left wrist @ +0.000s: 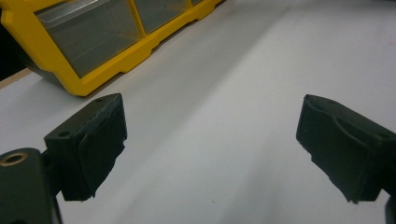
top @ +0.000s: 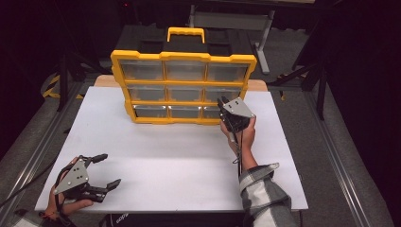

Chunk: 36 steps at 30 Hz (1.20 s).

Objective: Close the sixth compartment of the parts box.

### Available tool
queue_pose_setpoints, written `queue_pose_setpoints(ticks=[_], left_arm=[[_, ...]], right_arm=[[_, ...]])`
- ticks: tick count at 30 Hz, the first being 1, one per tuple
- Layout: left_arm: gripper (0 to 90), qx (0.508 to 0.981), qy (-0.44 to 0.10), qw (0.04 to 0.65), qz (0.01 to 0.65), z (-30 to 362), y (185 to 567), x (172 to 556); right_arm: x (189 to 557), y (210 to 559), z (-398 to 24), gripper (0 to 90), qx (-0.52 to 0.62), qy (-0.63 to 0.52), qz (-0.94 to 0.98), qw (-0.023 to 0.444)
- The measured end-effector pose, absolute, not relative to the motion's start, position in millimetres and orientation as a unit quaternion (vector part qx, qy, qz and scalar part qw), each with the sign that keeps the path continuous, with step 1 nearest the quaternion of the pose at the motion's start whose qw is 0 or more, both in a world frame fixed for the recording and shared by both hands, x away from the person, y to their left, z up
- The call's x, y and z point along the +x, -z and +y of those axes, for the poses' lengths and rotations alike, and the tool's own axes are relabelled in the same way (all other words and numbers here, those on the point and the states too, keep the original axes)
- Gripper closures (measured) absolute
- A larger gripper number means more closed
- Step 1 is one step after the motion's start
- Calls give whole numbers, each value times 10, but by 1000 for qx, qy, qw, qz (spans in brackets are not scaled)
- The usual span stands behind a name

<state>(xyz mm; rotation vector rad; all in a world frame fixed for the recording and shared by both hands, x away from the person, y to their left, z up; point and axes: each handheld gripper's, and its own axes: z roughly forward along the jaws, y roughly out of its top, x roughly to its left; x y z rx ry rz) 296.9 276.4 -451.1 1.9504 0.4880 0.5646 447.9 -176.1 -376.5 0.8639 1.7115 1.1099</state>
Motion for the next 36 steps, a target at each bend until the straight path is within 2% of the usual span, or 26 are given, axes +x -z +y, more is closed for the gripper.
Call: queue_pose_setpoints(ticks=[9, 10, 25, 36], left_arm=[[97, 807, -232, 503, 204, 2759, 4514, 2969], [96, 808, -231, 503, 204, 2759, 4516, 2972], [96, 808, -230, 502, 203, 2752, 4522, 2978], [92, 806, -229, 505, 207, 2756, 4519, 2979]], right_arm=[[4414, 3725, -1757, 725, 341, -458, 685, 452], [4403, 3714, -1761, 654, 339, -461, 685, 451], [4344, 3669, -1789, 363, 340, -484, 669, 451], [4295, 3651, -1760, 270, 330, -500, 665, 447]])
